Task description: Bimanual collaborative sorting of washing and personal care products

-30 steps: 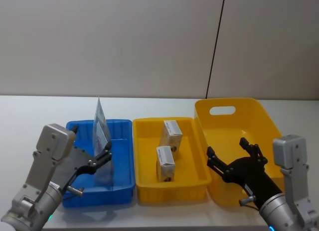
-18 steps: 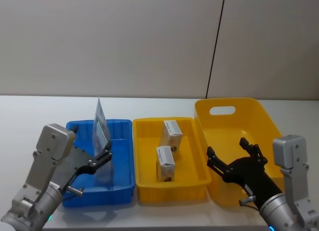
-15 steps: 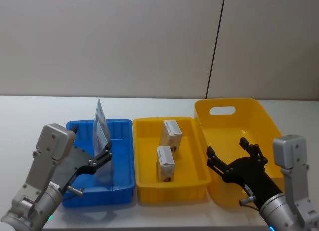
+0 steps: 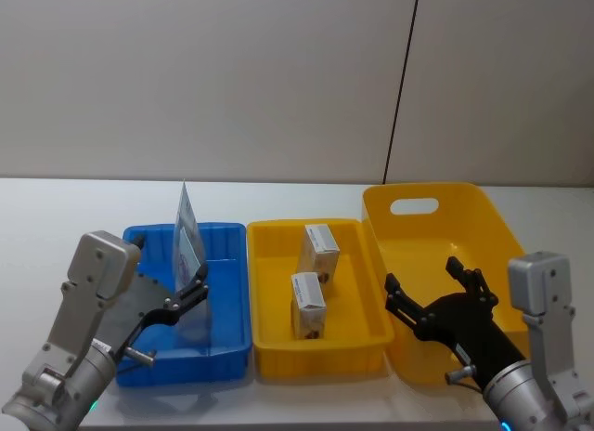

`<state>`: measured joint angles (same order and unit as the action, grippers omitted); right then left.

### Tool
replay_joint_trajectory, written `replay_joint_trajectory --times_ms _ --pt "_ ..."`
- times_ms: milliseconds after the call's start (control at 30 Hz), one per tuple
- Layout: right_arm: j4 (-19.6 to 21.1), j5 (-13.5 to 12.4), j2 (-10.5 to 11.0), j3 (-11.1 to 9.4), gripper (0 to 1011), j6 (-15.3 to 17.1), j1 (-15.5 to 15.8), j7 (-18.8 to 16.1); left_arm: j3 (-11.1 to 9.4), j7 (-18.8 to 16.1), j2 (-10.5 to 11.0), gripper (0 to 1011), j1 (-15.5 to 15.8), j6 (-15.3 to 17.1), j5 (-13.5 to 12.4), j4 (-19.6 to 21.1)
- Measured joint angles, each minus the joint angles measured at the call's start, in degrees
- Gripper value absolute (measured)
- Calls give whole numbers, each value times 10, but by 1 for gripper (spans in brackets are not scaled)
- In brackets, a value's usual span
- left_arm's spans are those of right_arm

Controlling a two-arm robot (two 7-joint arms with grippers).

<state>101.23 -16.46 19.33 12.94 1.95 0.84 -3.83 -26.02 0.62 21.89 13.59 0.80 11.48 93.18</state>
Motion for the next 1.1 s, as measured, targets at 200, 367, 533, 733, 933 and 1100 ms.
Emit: replay_joint_trajectory --times_ms 200,367,533,733,933,1100 --pt "0 0 0 0 1003 0 0 0 0 0 0 1001 0 0 0 0" --pt "0 0 0 0 1003 0 0 0 0 0 0 1001 0 0 0 0" --pt "0 0 0 0 1003 0 0 0 0 0 0 1001 0 0 0 0" --pt "0 0 0 0 1003 0 0 0 0 0 0 1001 0 0 0 0" --pt "2 1 0 1 1003 3 -1 0 0 0 0 1001 0 0 0 0" --pt "11 3 -2 6 1003 28 -11 0 0 0 0 1001 0 0 0 0"
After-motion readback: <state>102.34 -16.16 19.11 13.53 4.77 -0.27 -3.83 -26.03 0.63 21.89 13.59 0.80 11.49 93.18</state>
